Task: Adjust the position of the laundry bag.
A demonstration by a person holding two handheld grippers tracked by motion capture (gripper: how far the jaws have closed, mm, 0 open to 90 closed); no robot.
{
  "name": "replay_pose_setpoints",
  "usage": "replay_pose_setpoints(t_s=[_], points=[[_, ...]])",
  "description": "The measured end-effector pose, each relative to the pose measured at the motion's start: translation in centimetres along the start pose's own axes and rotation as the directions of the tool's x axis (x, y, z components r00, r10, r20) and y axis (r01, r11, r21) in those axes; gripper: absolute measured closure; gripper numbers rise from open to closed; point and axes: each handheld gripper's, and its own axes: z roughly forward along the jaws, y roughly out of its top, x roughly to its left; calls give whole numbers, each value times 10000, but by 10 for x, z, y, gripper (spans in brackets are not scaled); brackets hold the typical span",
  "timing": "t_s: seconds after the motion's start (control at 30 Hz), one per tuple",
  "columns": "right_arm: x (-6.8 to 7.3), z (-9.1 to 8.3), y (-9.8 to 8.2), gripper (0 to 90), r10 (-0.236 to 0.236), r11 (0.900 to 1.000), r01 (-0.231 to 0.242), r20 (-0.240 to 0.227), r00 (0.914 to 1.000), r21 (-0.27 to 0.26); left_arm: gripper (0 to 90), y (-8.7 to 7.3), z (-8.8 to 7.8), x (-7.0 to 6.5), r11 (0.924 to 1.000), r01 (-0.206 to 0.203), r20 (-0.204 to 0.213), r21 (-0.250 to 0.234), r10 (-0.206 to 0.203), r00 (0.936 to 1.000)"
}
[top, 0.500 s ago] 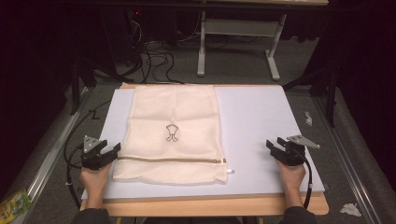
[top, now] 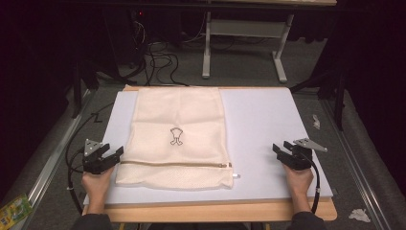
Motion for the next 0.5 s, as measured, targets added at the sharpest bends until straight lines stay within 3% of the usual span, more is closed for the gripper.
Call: replay_pose_setpoints(t_s=[0.07,0.2,0.5], points=[[0,0,0,479,76,10000,-76,12,10000,8,393,0,0,0,10000,-49,57,10,49,10000],[-5,0,1,493,397,9992,-397,-84,9992,1,400,1,1,4,9996,268,195,113,-270,9994],[-6,-1,2,501,545,9985,-545,-19,9985,-82,404,1,1,6,9991,405,435,87,-408,9982]])
